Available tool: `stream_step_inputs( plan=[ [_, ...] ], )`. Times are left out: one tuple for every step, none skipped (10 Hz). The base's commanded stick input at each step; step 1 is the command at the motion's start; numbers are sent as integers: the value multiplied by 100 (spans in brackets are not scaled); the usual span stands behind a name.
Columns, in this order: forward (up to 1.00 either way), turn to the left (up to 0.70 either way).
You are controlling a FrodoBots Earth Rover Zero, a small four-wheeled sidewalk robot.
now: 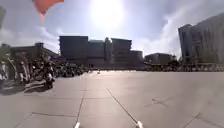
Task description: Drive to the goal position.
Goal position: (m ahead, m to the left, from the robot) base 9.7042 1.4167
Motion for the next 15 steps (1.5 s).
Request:
stream_step_inputs(
  plan=[
    [70,0],
    [70,0],
    [70,0],
    [70,0],
    [70,0],
    [70,0],
    [70,0],
    [70,0],
    [70,8],
    [70,14],
    [70,13],
    [70,0],
    [70,0],
    [70,0],
    [70,0]
  ],
)
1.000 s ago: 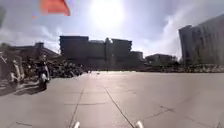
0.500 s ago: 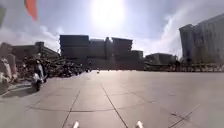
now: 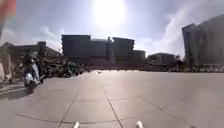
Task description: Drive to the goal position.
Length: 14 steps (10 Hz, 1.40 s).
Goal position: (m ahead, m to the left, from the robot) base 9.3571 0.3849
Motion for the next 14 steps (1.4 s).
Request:
stream_step_inputs(
  plan=[
    [70,0],
    [70,0],
    [70,0],
    [70,0],
    [70,2],
    [70,13],
    [70,14],
    [70,11],
    [70,8],
    [70,3],
    [70,0],
    [70,0],
    [70,0],
    [70,0]
  ],
)
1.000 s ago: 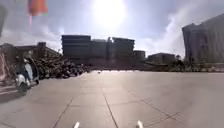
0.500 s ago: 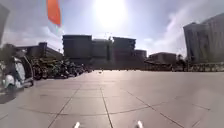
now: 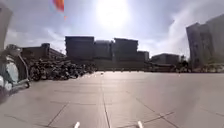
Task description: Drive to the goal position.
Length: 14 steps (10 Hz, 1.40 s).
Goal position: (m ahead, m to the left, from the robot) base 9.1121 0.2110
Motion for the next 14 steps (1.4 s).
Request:
stream_step_inputs(
  plan=[
    [70,0],
    [70,0],
    [70,0],
    [70,0],
    [70,0],
    [70,0],
    [70,0],
    [70,0],
    [70,0],
    [70,0],
    [70,0],
    [70,0],
    [70,0],
    [70,0]
  ],
)
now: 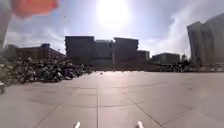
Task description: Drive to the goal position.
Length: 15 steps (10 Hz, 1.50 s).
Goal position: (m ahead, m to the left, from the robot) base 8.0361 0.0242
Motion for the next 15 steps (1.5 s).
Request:
stream_step_inputs(
  plan=[
    [70,0],
    [70,0],
    [70,0],
    [70,0],
    [70,0],
    [70,0],
    [70,0],
    [70,0],
    [70,0],
    [70,0],
    [70,0],
    [70,0],
    [70,0],
    [70,0],
    [70,0]
  ],
)
